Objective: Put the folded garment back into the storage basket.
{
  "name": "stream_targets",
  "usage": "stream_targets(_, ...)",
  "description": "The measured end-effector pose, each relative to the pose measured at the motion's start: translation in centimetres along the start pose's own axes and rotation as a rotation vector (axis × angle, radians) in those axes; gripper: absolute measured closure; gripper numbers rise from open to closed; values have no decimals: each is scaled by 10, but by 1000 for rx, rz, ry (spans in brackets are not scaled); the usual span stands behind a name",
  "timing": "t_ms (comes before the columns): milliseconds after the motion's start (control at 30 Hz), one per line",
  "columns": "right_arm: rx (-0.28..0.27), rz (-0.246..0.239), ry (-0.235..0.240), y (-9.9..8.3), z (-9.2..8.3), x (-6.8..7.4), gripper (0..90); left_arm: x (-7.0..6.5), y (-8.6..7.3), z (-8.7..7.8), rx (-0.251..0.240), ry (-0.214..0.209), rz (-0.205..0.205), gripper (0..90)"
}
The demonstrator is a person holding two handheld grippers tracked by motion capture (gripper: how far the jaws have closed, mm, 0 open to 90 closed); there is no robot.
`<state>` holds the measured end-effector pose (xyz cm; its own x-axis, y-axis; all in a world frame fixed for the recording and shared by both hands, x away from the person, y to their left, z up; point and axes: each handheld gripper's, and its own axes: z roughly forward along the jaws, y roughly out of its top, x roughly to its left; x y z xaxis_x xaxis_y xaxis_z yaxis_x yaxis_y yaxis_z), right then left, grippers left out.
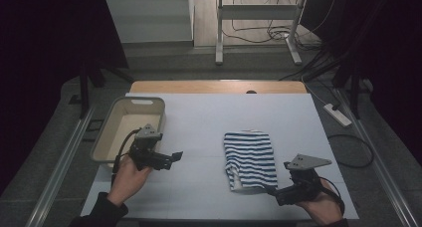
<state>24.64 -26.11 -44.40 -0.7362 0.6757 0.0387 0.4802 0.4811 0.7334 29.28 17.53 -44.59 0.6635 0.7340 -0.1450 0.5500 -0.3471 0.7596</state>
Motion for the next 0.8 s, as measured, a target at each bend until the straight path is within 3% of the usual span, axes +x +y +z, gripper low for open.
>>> stream_targets(200,14,-14,4,-1,4,0,0,-3,9,17,13,-37,18,0)
stream_targets(333,23,-21,13,-1,8,-1,0,-4,14,27,24,-40,54,2)
stream_targets(467,35,-33,20,-1,12,-2,0,-5,20,37,24,-45,61,2)
stream_targets(700,37,-50,42,-1,18,-4,0,-5,30,55,28,-30,48,0)
stream_targets(800,42,-51,49,-1,20,-5,0,-5,34,64,28,-44,41,0)
